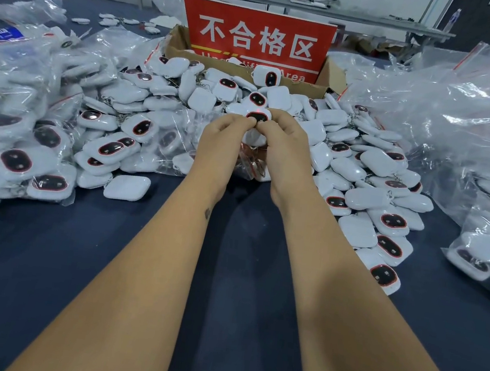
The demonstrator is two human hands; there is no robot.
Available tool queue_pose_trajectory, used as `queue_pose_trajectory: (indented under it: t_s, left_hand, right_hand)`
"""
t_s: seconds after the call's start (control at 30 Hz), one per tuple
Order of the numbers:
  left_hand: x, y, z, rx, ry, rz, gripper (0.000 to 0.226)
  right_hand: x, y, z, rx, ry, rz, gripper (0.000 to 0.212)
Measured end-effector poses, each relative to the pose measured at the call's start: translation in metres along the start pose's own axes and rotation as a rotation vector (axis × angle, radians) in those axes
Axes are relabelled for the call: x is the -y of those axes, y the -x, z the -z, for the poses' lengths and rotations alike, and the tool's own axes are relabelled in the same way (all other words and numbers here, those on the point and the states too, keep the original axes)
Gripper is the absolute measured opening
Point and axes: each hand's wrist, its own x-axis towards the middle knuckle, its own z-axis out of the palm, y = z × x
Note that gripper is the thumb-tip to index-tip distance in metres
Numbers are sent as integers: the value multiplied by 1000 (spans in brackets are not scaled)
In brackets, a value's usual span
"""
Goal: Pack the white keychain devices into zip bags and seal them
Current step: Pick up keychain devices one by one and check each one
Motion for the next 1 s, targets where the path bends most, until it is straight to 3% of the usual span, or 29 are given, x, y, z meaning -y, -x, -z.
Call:
queue_pose_trajectory:
  t_s: [0.67,0.8,0.9,1.0]
  left_hand:
    - [3,-1,1,-26,-45,-81,18]
    - [3,-2,0,-50,-68,-65,25]
    - [3,-6,1,-73,-33,-8,18]
    - [9,-10,1,-63,-118,-56,28]
  right_hand:
    - [0,1,-1,-12,8,-23,19]
    - [2,4,-4,-76,80,19,15]
    - [8,4,-7,-159,-8,31,13]
    - [13,4,-5,-221,-62,71,13]
